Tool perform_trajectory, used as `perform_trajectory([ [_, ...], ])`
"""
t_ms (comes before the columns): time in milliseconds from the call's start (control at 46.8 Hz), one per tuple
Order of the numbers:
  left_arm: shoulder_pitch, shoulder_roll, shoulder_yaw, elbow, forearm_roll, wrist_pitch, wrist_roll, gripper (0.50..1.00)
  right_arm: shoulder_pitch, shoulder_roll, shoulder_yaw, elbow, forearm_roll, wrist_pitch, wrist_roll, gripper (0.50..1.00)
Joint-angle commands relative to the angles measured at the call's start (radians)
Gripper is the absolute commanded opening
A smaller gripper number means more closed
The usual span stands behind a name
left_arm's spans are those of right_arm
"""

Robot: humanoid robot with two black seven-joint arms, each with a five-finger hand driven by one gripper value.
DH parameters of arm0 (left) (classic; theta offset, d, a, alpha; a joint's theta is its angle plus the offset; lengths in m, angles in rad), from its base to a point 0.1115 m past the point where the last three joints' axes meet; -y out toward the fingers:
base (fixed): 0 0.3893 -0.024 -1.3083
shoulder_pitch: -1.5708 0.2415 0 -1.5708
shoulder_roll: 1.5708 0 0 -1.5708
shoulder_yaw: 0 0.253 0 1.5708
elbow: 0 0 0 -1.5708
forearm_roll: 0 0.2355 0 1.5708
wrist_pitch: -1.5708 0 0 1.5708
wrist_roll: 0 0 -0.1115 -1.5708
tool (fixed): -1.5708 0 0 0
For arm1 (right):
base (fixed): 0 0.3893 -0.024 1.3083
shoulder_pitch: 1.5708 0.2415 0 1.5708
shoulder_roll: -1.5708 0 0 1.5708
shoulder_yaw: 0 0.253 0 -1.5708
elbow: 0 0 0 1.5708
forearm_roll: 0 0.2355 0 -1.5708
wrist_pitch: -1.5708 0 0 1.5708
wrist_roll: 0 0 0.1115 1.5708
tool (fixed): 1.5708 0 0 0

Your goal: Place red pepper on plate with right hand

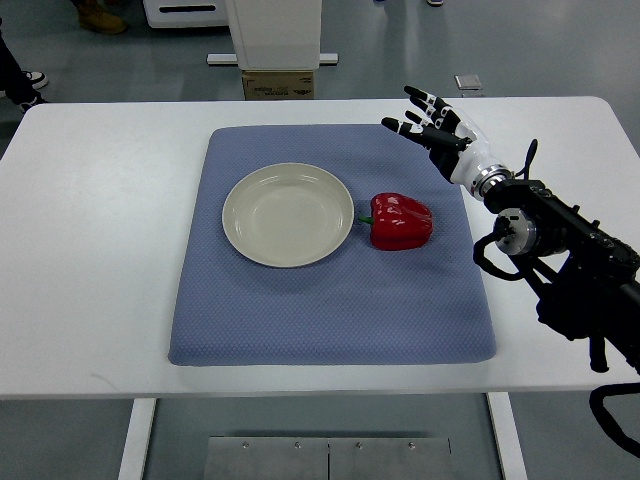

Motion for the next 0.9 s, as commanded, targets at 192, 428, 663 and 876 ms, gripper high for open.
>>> perform_trajectory([
  [192,0.005,0.000,0.000,0.000,-0.003,0.000,0.000,1.000,0.004,-0.002,0.000,0.002,0.000,0.001,0.000,1.000],
  [428,0.005,0.000,0.002,0.000,-0.003,0.000,0.000,1.000,0.004,-0.006,-0.002,0.002,0.000,0.001,0.000,1.000],
  [663,0.005,0.000,0.002,0.000,-0.001,0.000,0.000,1.000,0.004,-0.006,0.000,0.002,0.000,0.001,0.000,1.000],
  [876,0.005,0.000,0.002,0.000,-0.003,0.000,0.000,1.000,0.002,-0.014,0.001,-0.003,0.000,-0.001,0.001,1.000],
])
